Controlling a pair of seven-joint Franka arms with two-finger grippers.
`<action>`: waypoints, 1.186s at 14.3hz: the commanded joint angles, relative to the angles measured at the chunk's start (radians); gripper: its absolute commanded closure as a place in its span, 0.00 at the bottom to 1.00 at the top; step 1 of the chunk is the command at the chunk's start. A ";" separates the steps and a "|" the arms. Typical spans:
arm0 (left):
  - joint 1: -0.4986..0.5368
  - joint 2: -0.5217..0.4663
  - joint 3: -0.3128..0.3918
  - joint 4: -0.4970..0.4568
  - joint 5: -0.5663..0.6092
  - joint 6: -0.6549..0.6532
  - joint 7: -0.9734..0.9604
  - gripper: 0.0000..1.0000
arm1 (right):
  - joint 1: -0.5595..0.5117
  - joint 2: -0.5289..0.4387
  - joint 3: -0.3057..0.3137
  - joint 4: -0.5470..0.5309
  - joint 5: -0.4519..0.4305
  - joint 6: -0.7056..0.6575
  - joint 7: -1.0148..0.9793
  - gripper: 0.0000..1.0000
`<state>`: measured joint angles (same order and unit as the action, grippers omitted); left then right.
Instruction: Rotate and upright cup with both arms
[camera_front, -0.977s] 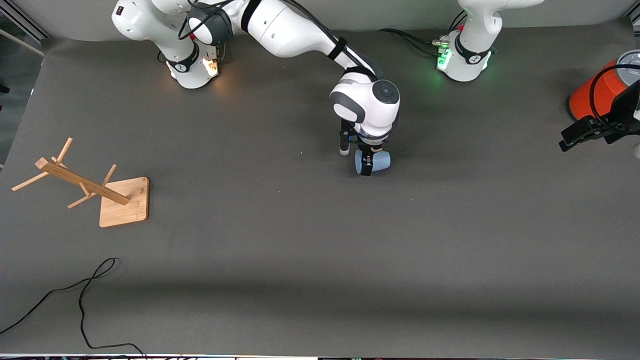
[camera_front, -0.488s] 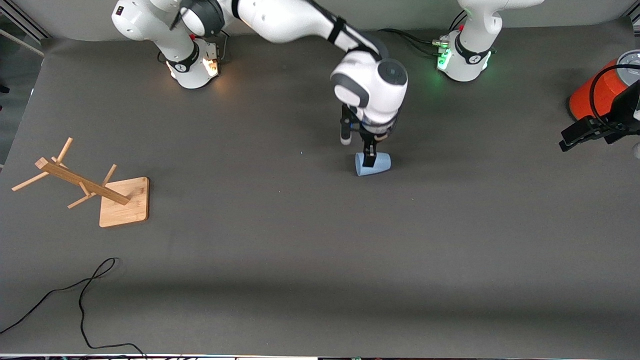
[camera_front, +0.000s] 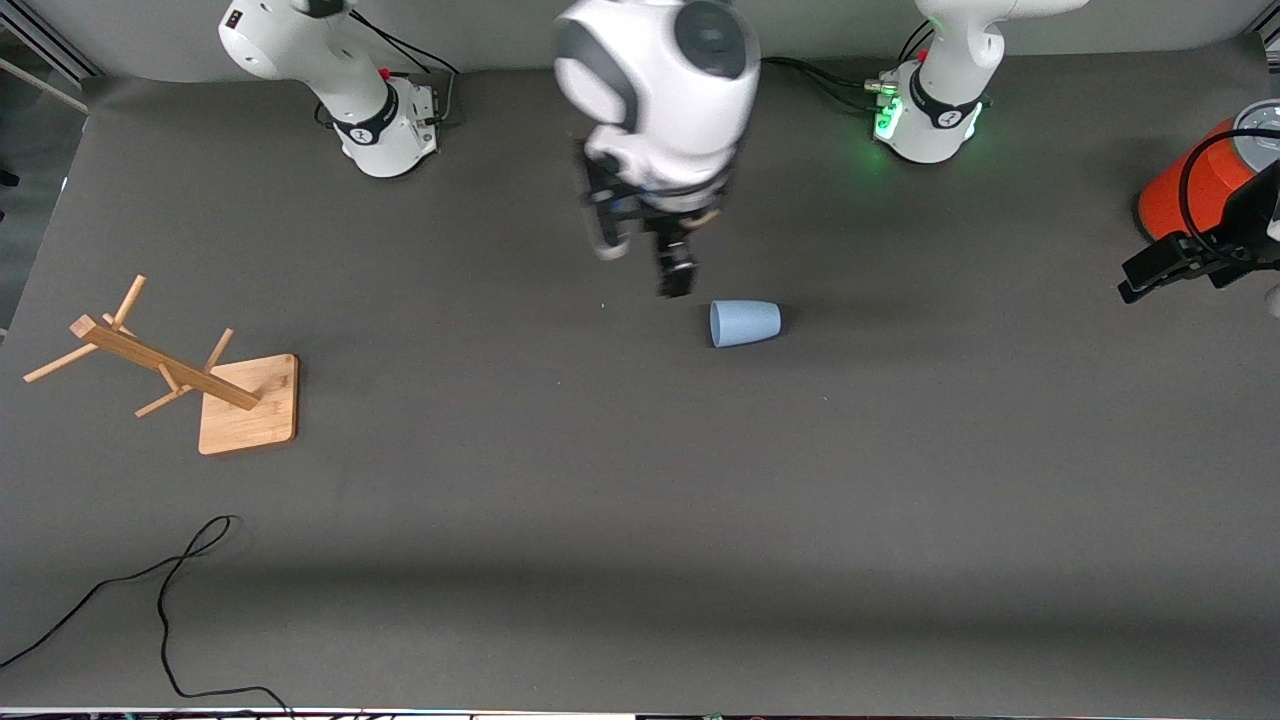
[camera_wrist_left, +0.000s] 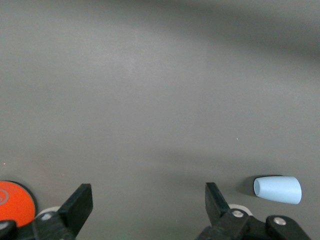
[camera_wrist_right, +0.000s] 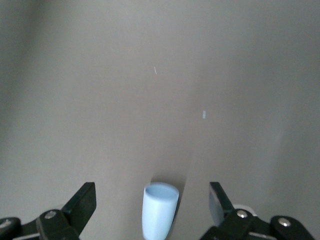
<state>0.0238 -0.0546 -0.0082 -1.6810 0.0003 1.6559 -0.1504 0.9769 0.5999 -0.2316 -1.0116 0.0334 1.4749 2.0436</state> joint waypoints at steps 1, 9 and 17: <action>-0.005 -0.002 0.004 0.009 0.001 -0.008 0.012 0.00 | -0.099 -0.197 -0.005 -0.172 0.010 -0.039 -0.301 0.00; -0.004 -0.002 0.005 0.007 0.001 -0.010 0.012 0.00 | -0.533 -0.475 0.017 -0.381 0.008 -0.091 -1.104 0.00; -0.004 -0.002 0.005 0.007 0.001 -0.010 0.012 0.00 | -0.955 -0.589 0.152 -0.548 -0.003 0.053 -1.783 0.00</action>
<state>0.0238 -0.0542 -0.0066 -1.6810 0.0003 1.6559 -0.1504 0.0733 0.0555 -0.1021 -1.4855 0.0338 1.4675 0.4105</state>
